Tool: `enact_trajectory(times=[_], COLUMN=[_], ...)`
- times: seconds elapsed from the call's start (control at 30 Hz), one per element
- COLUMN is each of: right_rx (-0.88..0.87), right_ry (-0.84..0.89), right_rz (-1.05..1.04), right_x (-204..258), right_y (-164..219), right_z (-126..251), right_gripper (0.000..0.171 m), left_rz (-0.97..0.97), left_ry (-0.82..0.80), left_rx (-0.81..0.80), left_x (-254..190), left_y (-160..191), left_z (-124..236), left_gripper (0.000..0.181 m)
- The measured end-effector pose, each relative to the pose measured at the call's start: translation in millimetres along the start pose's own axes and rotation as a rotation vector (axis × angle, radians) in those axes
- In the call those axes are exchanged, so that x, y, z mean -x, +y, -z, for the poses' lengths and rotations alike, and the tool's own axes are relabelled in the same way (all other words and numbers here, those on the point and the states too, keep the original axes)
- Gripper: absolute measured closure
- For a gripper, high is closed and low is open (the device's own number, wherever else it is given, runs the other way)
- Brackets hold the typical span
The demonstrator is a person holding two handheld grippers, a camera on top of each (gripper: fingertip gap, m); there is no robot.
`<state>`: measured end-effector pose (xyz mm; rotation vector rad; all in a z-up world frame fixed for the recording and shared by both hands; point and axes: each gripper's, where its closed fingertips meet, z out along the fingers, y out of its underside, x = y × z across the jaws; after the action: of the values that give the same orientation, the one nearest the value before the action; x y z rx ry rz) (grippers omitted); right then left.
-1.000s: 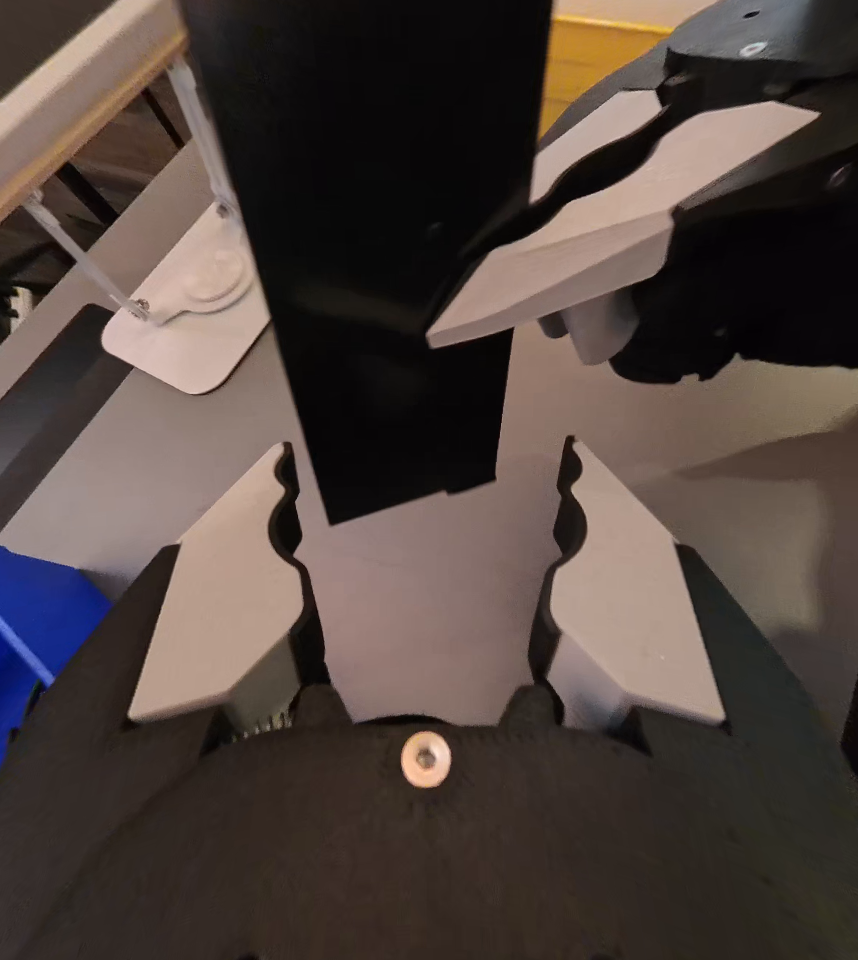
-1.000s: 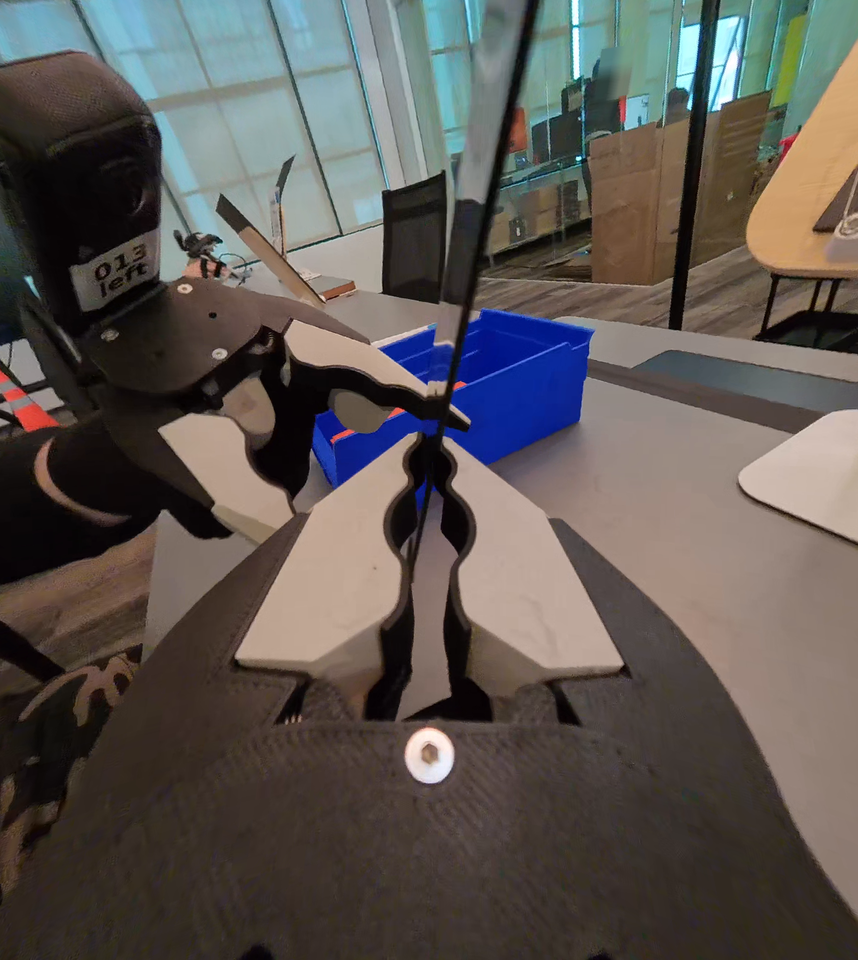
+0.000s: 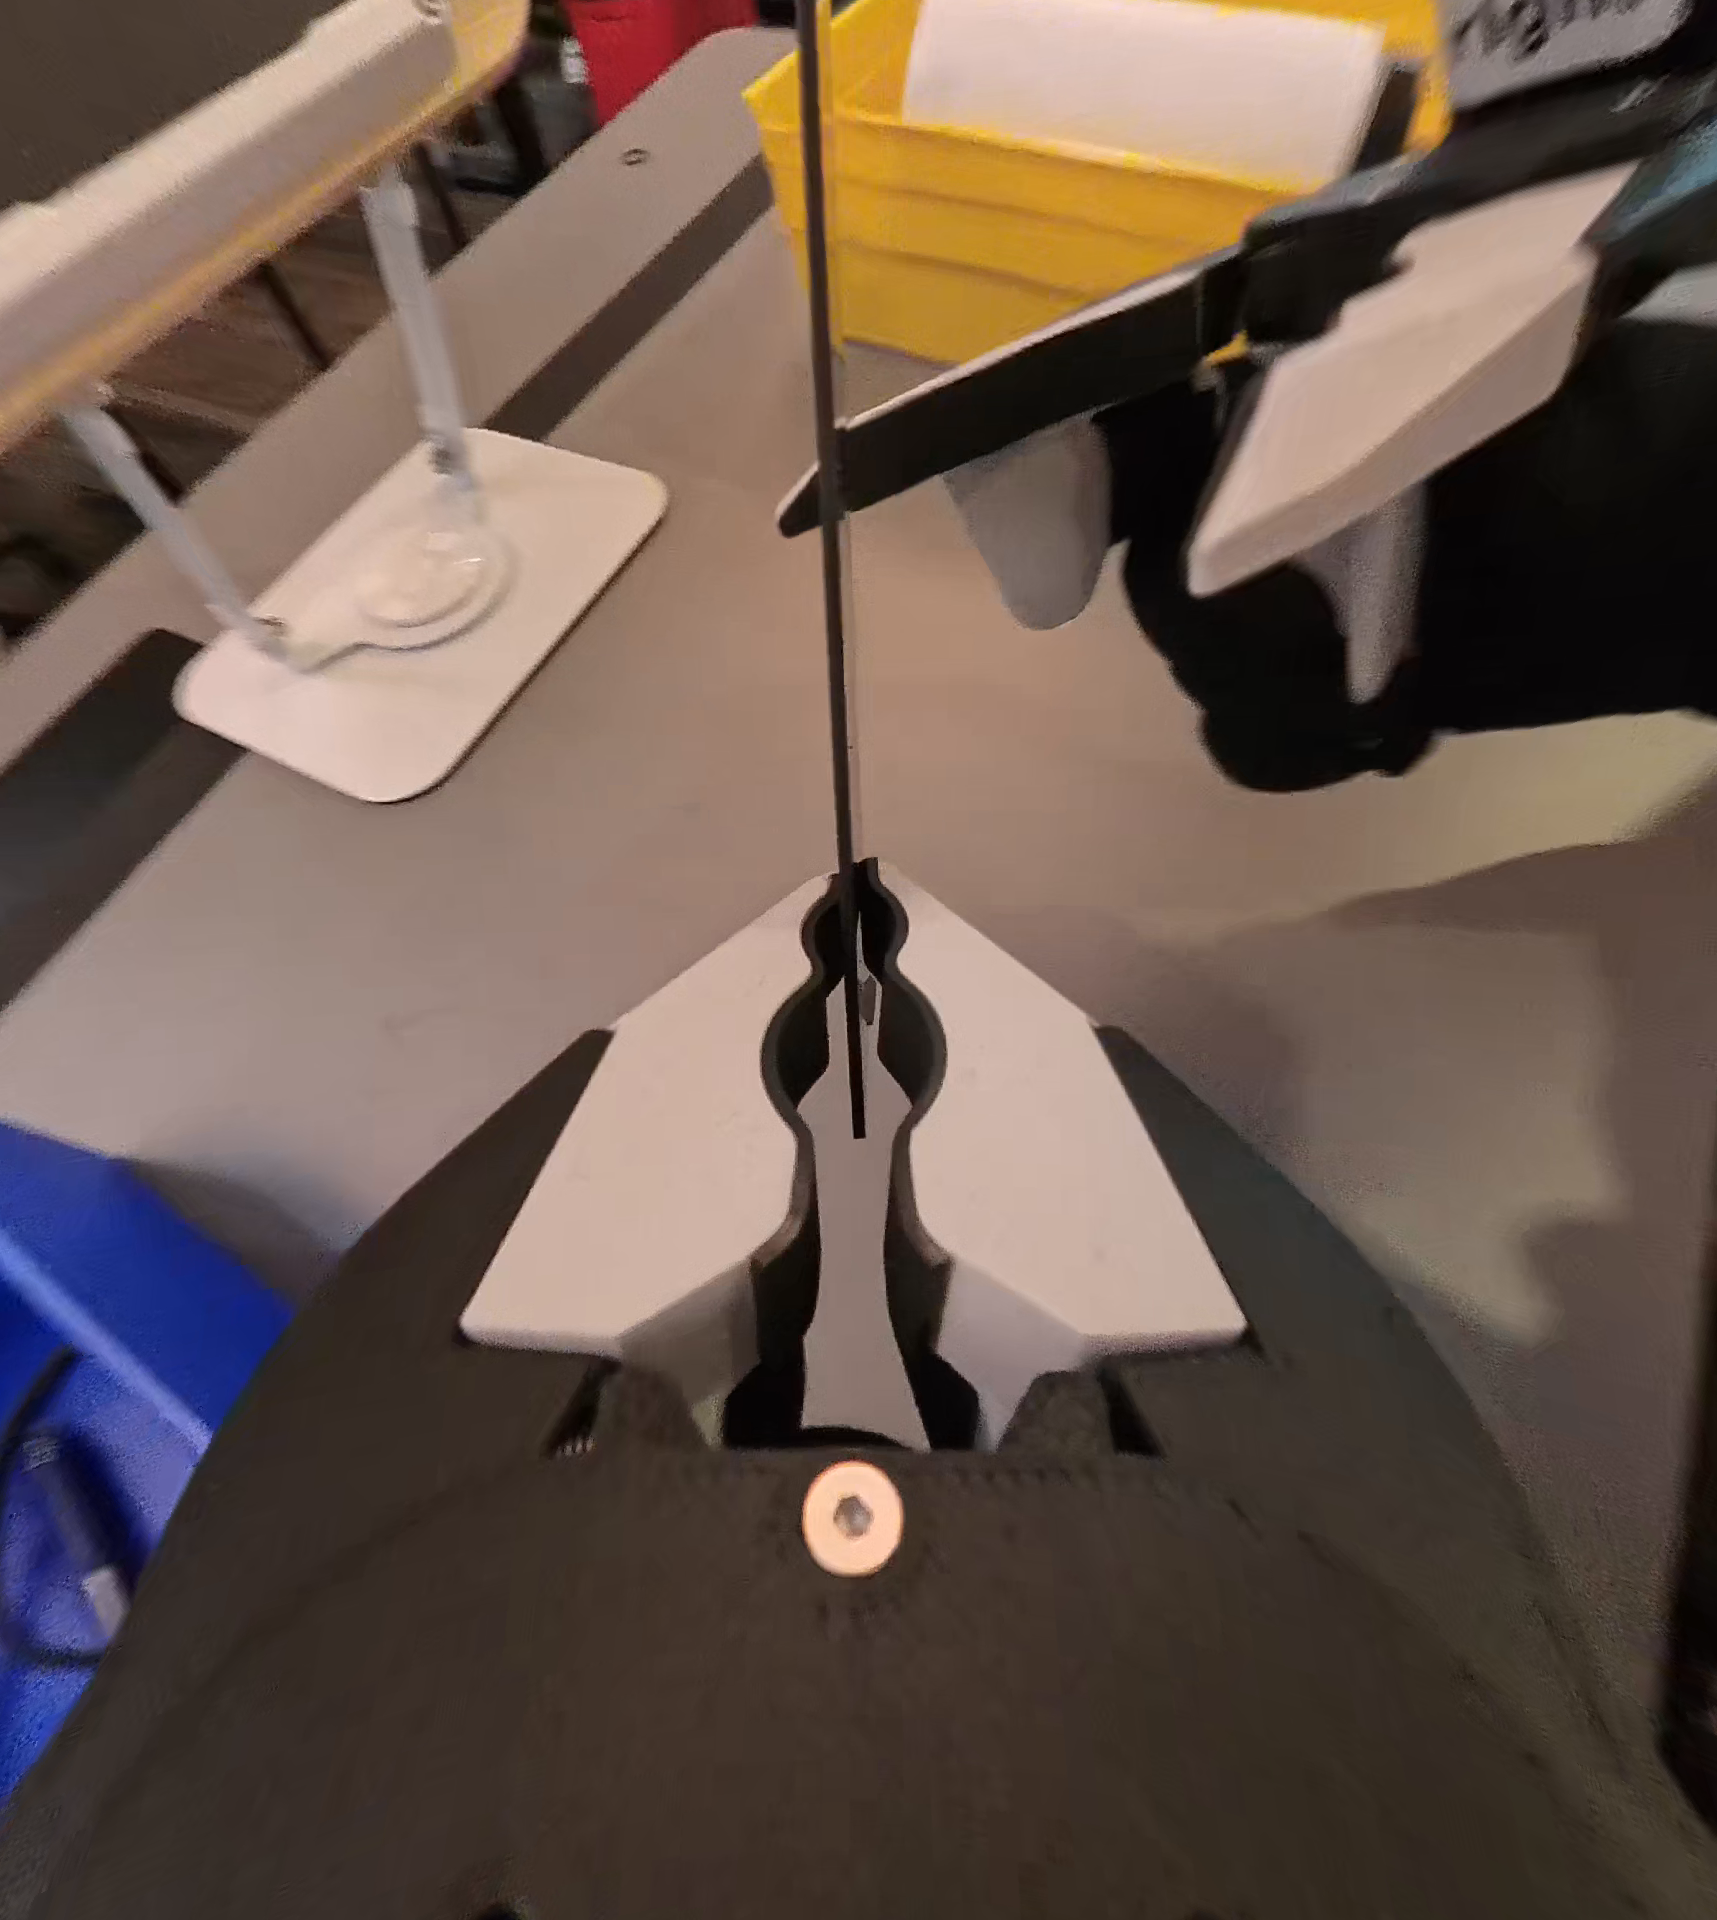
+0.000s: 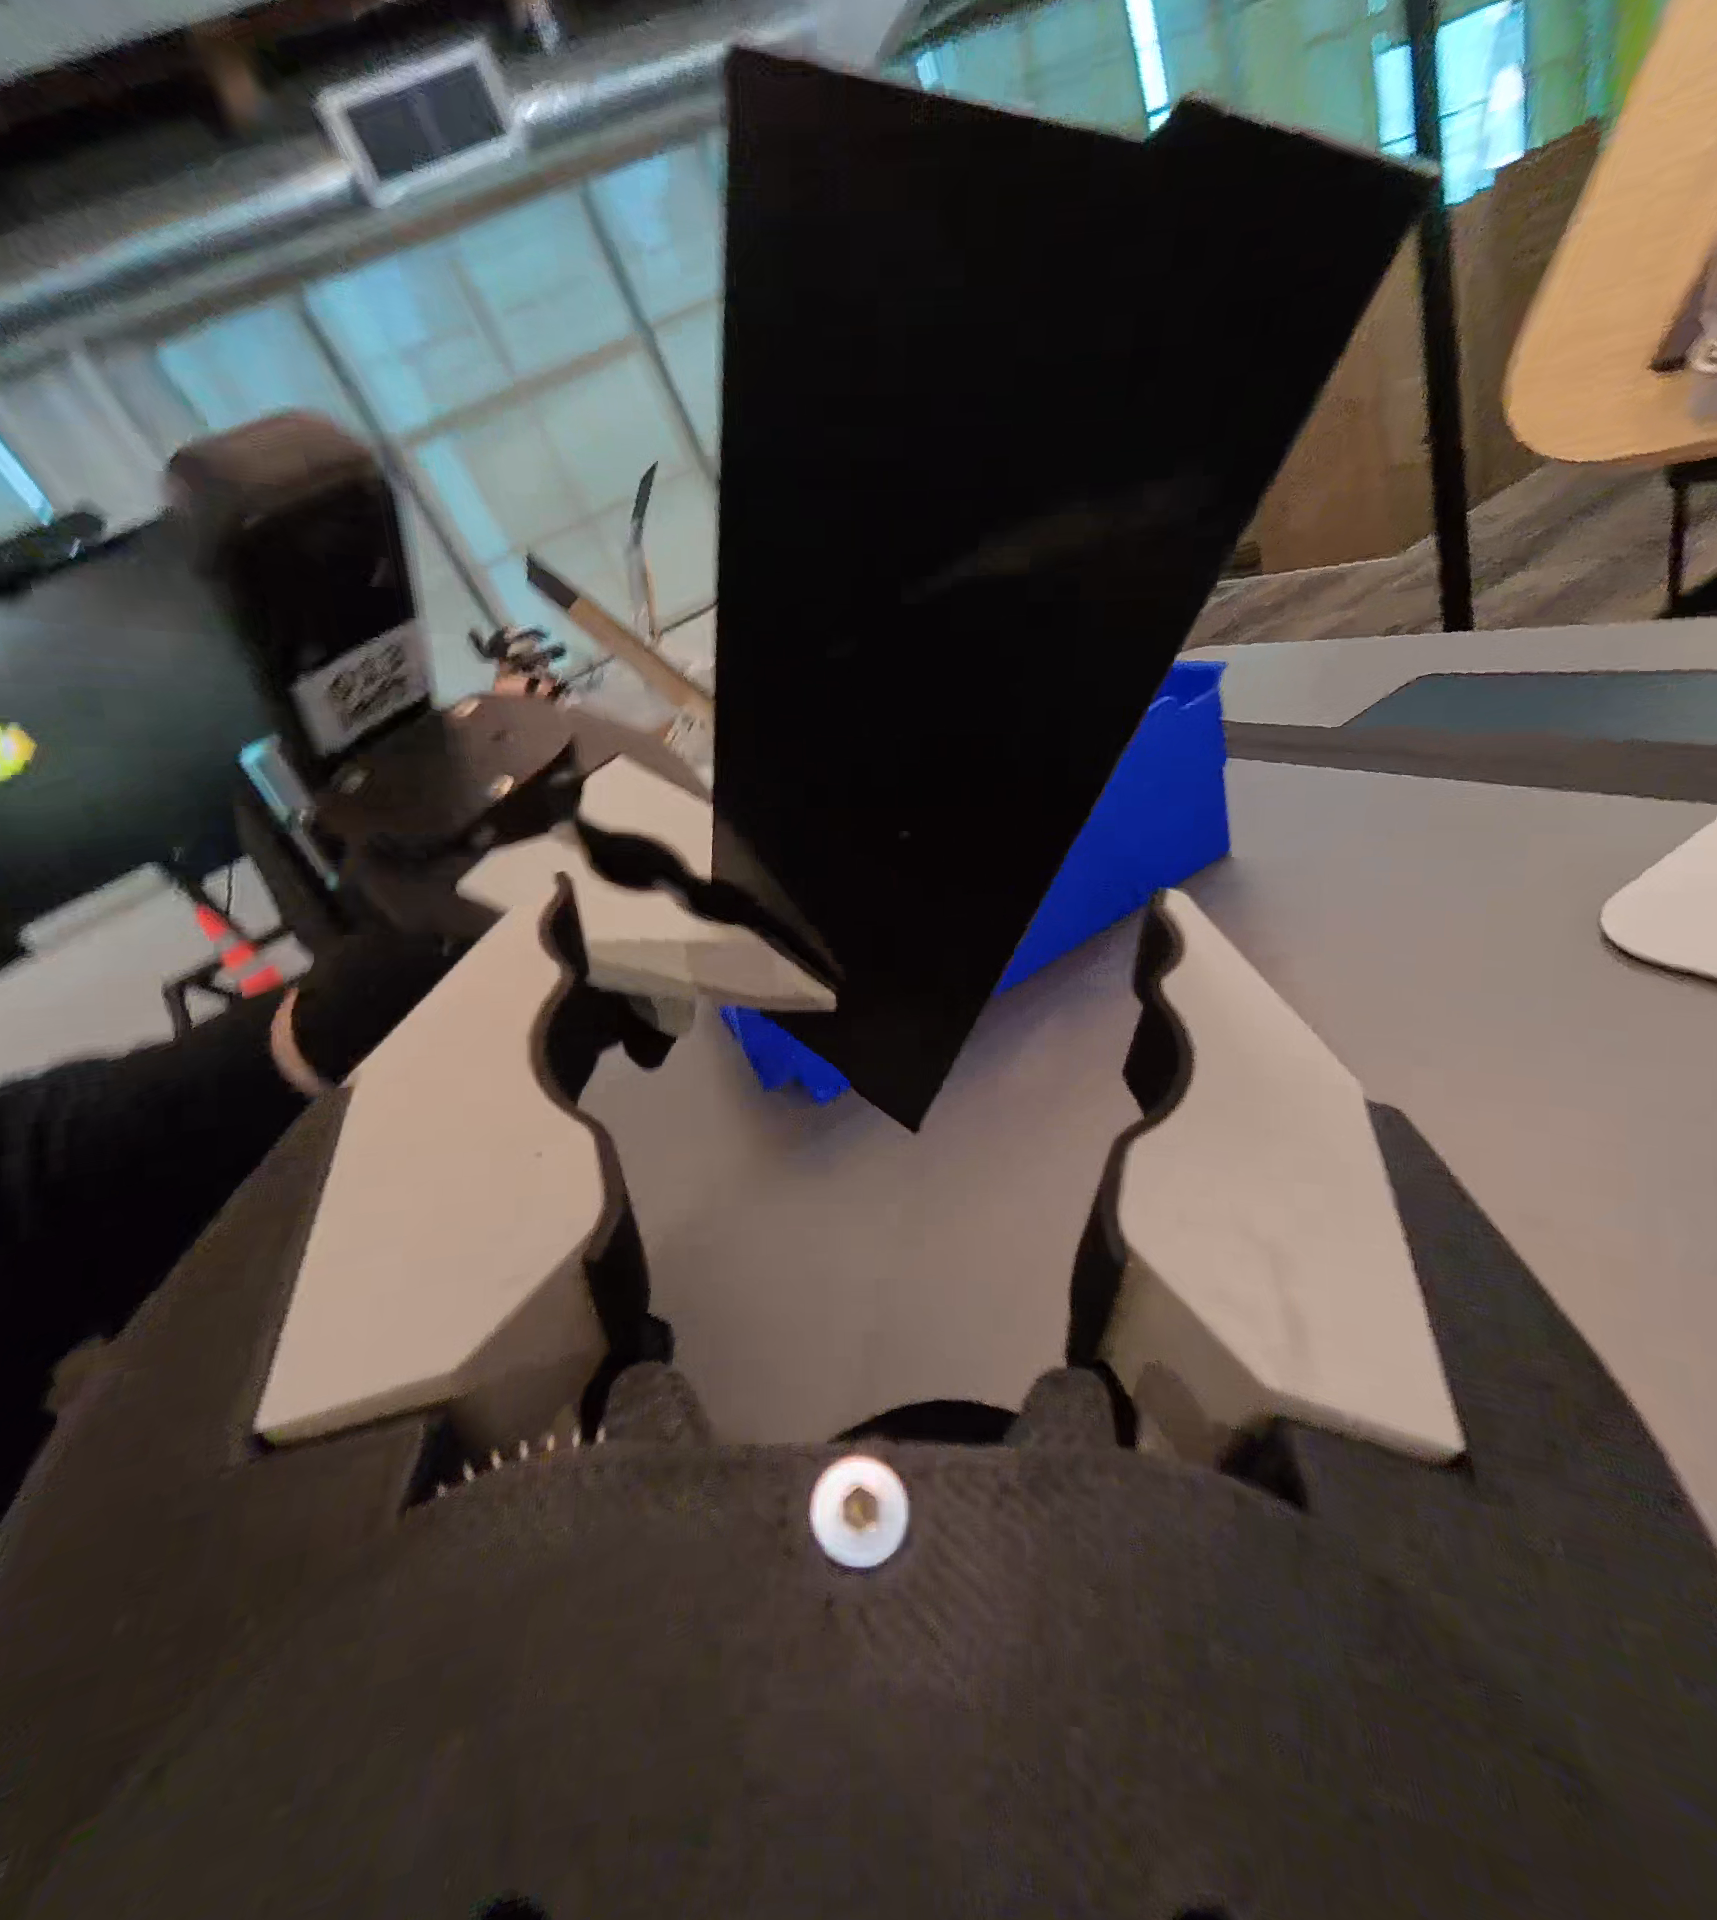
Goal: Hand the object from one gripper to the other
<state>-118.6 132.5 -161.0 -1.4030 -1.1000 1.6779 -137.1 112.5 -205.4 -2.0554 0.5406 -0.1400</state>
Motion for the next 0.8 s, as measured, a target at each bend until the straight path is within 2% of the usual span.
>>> enact_trajectory(times=[0.2,0.3,0.4,0.47,0.7,0.73,0.8], right_rx=[-0.063,-0.101,-0.148,-0.165,-0.144,-0.136,-0.109], right_ry=[0.112,0.118,0.11,0.089,0.055,0.041,-0.008], right_rz=[-0.174,-0.224,-0.242,-0.224,-0.151,-0.146,-0.129], right_x=[-7.5,-6.9,-8.0,-8.2,-4.1,-3.3,-1.0], right_y=[2.4,2.6,-2.4,-7.0,-12.0,-12.2,-12.9], right_z=[-11.1,-12.0,-8.1,-4.0,-2.8,-2.7,-1.5], right_gripper=[0.047,0.051,0.067,0.085,0.086,0.086,0.086], left_rz=[-0.276,-0.332,-0.325,-0.312,-0.289,-0.288,-0.284], left_ry=[-0.29,-0.333,-0.312,-0.3,-0.228,-0.181,0.015], left_rx=[0.098,0.103,0.08,0.055,0.041,0.034,0.025], left_x=[1.1,-7.3,-15.7,-17.6,-23.6,-28.3,-48.4], left_y=[0.9,-3.5,-5.8,-8.7,-11.8,-11.5,-7.1], left_z=[-8.2,-10.8,-13.3,-12.6,-14.0,-14.9,-16.1], left_gripper=[0.181,0.181,0.181,0.181,0.177,0.169,0.137])
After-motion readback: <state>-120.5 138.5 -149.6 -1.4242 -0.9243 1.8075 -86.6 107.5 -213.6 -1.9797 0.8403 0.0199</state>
